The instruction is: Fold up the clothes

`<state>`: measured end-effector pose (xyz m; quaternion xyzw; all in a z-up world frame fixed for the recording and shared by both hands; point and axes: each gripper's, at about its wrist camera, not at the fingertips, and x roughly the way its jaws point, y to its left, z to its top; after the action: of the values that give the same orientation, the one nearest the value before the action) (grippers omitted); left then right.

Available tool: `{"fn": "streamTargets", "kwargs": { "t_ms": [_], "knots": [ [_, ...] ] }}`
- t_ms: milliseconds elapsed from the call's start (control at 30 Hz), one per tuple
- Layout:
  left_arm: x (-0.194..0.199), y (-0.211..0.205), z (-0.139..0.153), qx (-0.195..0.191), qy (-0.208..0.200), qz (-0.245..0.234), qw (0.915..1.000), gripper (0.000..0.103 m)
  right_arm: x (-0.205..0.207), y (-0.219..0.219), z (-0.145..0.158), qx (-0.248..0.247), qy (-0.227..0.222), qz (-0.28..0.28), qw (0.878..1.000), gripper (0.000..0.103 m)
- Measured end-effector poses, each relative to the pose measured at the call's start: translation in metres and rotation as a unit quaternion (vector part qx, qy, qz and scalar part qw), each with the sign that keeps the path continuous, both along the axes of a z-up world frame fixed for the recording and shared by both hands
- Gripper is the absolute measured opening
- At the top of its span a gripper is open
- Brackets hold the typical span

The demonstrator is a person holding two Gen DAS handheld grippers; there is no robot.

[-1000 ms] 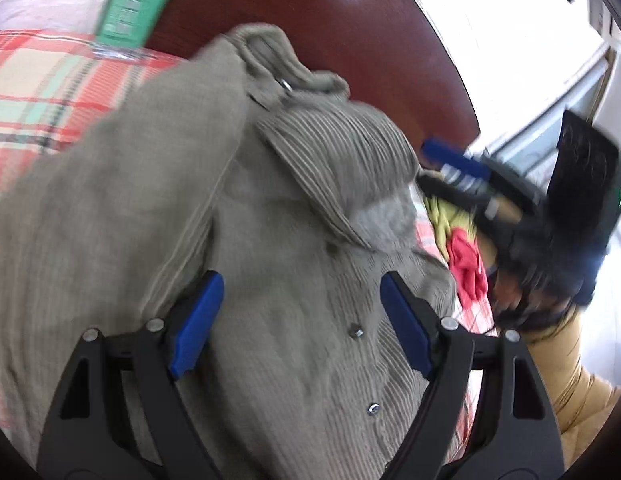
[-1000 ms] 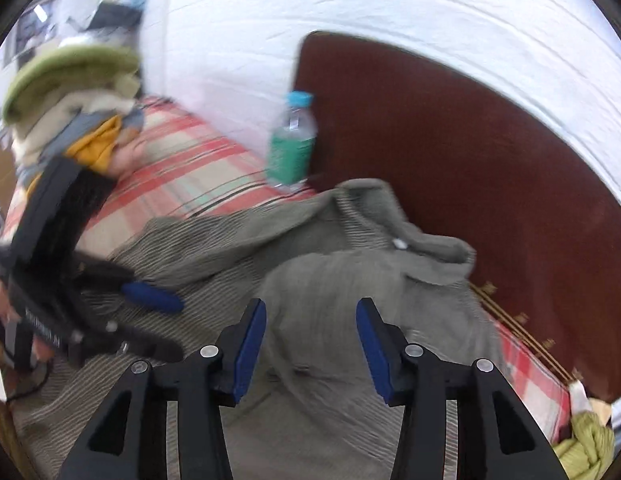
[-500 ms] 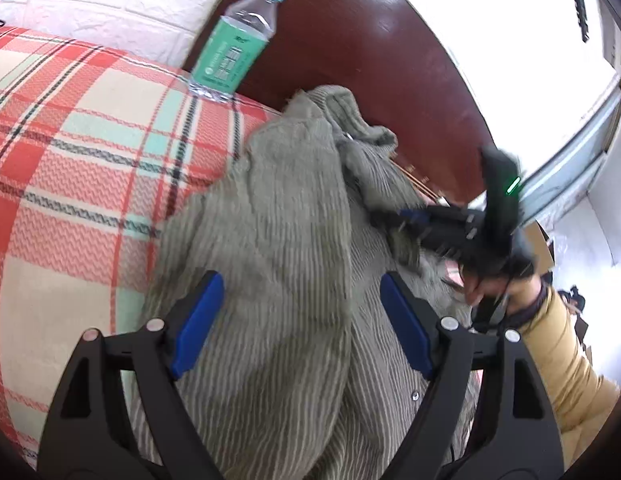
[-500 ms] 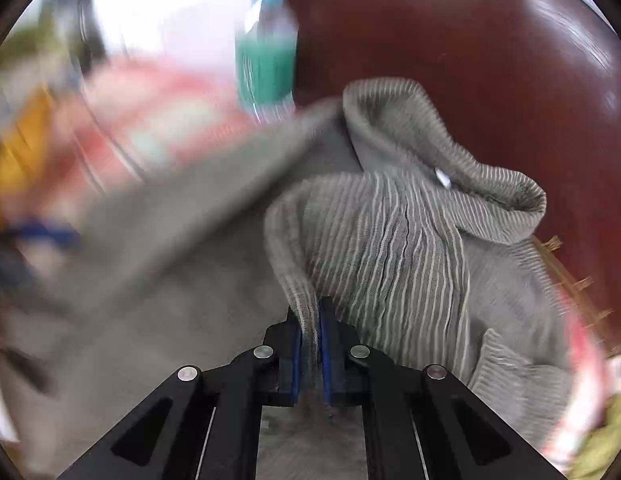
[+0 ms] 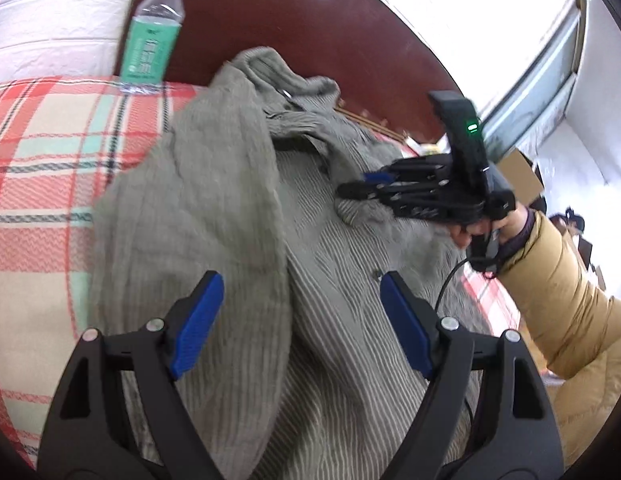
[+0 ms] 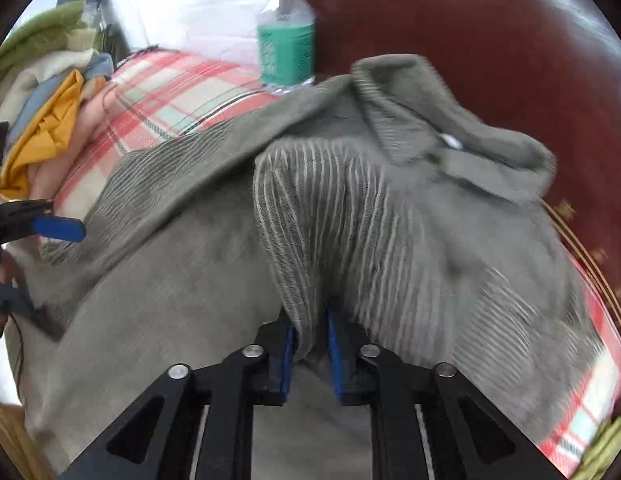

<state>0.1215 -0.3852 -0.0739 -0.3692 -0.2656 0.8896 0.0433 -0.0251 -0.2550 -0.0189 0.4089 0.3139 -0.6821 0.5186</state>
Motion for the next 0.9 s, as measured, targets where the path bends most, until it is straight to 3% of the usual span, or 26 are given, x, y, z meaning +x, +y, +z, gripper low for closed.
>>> {"fn": "streamTargets", "kwargs": {
  "t_ms": [67, 100, 200, 267, 367, 467, 667, 700, 767, 900],
  "knots": [
    [-0.005, 0.006, 0.001, 0.000, 0.001, -0.013, 0.9999, 0.082, -0.009, 0.030, 0.012, -0.023, -0.005, -0.033, 0.999, 0.054],
    [-0.009, 0.009, 0.001, 0.000, 0.003, -0.019, 0.9998, 0.082, -0.014, 0.048, 0.020, -0.042, 0.004, -0.061, 0.997, 0.056],
    [-0.024, 0.019, 0.002, 0.006, 0.008, -0.036, 0.9993, 0.082, -0.033, 0.099, 0.034, -0.090, 0.007, -0.130, 0.987, 0.056],
    [-0.039, 0.022, 0.000, 0.023, 0.007, -0.045, 0.9987, 0.082, -0.050, 0.128, 0.032, -0.092, 0.018, -0.192, 0.977, 0.056],
    [-0.061, 0.021, -0.005, 0.060, 0.009, -0.044, 0.9972, 0.082, -0.081, 0.159, 0.020, -0.108, -0.032, -0.252, 0.961, 0.056],
    [-0.083, 0.017, -0.011, 0.101, 0.013, -0.036, 0.9941, 0.082, -0.095, 0.167, 0.008, -0.116, -0.047, -0.274, 0.954, 0.056],
    [-0.122, 0.005, -0.021, 0.184, 0.028, -0.012, 0.9825, 0.082, -0.122, 0.150, -0.008, -0.116, -0.087, -0.263, 0.954, 0.056],
    [-0.125, 0.000, -0.022, 0.197, 0.035, -0.001, 0.9798, 0.082, -0.123, 0.151, -0.008, -0.117, -0.085, -0.264, 0.954, 0.053],
    [-0.131, -0.009, -0.023, 0.205, 0.044, 0.024, 0.9776, 0.082, -0.124, 0.154, -0.009, -0.119, -0.081, -0.267, 0.953, 0.018],
    [-0.143, -0.023, -0.024, 0.174, 0.031, 0.077, 0.9812, 0.079, -0.126, 0.159, -0.011, -0.124, -0.073, -0.271, 0.952, 0.007]
  ]
}}
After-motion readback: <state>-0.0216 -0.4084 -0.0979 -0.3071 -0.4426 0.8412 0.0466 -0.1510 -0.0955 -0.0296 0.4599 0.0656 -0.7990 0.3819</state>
